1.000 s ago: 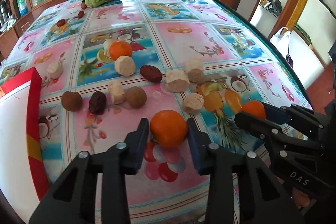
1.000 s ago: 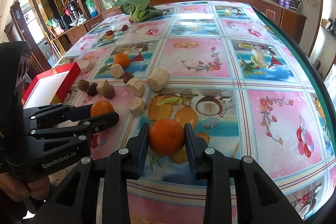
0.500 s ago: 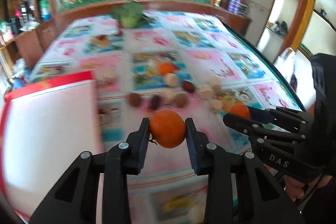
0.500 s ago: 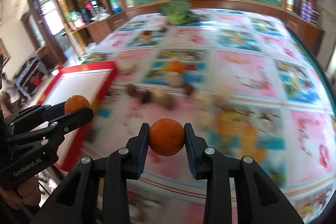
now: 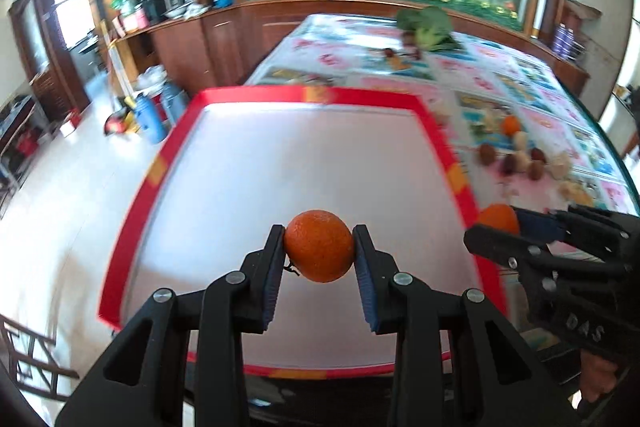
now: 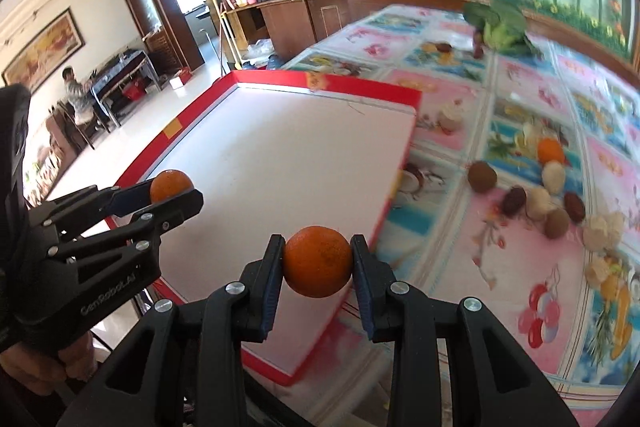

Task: Organize fruits
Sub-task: 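Carry the orange with the left gripper into the red-rimmed tray and release, then return the left gripper from the tray to the fruit on the table, then grasp the dark red date with the left gripper while the right gripper grasps a pale root chunk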

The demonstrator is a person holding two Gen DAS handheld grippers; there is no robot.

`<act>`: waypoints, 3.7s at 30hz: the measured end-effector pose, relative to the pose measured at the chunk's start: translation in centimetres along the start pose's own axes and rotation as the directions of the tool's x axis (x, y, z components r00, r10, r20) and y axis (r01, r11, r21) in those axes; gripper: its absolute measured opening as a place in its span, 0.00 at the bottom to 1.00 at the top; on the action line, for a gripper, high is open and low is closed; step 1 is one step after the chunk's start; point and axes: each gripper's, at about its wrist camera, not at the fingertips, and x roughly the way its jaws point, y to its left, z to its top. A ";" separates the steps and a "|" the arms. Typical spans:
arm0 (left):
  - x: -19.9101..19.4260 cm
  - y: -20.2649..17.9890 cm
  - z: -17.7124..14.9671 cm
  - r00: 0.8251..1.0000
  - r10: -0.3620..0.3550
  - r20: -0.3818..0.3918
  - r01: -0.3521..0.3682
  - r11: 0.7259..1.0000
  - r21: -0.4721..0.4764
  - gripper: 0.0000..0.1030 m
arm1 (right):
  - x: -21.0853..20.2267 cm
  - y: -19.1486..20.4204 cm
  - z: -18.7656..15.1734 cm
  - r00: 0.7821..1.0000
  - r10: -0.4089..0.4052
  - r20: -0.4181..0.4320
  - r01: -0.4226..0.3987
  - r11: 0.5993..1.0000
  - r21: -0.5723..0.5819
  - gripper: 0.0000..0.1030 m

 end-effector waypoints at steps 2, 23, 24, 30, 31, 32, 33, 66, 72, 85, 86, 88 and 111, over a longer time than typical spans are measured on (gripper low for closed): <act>0.4 1.0 -0.3 1.000 0.026 -0.009 -0.026 1.000 -0.014 0.35 | 0.5 0.3 -0.1 0.999 0.021 -0.024 -0.021 1.000 0.002 0.31; -0.2 2.8 -1.8 0.976 0.217 0.023 -0.217 0.976 0.005 0.61 | -2.4 -1.6 -0.3 0.990 -0.086 0.110 0.078 0.994 0.075 0.46; -0.3 2.8 -1.7 0.976 0.218 0.026 -0.218 0.976 0.005 0.62 | -2.3 -2.1 -0.3 0.986 -0.125 0.109 0.115 0.989 0.092 0.46; -0.5 2.4 -1.3 0.976 0.216 0.035 -0.216 0.976 0.011 0.64 | -0.4 -3.6 -1.3 0.968 -0.252 0.011 0.250 0.963 0.099 0.46; -0.5 2.4 -1.3 0.976 0.216 0.036 -0.217 0.976 0.012 0.64 | -0.1 -3.6 -1.4 0.969 -0.247 -0.004 0.246 0.965 0.094 0.46; -0.4 2.3 -1.3 0.976 0.215 0.034 -0.216 0.976 0.011 0.64 | 0.1 -3.4 -1.7 0.971 -0.238 -0.011 0.238 0.967 0.088 0.46; -0.4 2.3 -1.3 0.976 0.217 0.033 -0.217 0.976 0.011 0.64 | 0.2 -3.2 -1.8 0.973 -0.230 -0.013 0.230 0.970 0.080 0.46; -2.8 -4.9 2.0 0.982 0.110 0.153 -0.129 0.984 0.121 0.75 | -6.1 -6.8 -2.0 0.942 -0.309 0.130 0.298 0.950 0.097 0.46; -2.3 -8.6 2.5 0.992 0.032 0.125 -0.055 0.982 0.182 0.77 | -8.9 -13.3 -5.1 0.915 -0.387 0.116 0.362 0.913 0.190 0.46; 0.8 -17.4 1.7 0.979 -0.183 -0.091 0.202 0.931 0.305 0.77 | -9.0 -20.7 -5.2 0.937 -0.343 0.062 0.305 0.893 0.332 0.46; 1.0 -17.7 1.9 0.977 -0.187 -0.101 0.209 0.930 0.302 0.77 | -8.8 -21.3 -4.7 0.940 -0.337 0.063 0.297 0.892 0.341 0.46; 1.4 -18.1 2.3 0.976 -0.190 -0.107 0.213 0.931 0.297 0.77 | -8.0 -22.3 -3.7 0.947 -0.317 0.050 0.282 0.896 0.344 0.46; 9.2 -19.7 6.9 0.947 -0.193 -0.255 0.266 0.919 0.290 0.72 | -3.8 -24.1 -1.6 0.984 -0.178 0.001 0.172 0.953 0.251 0.26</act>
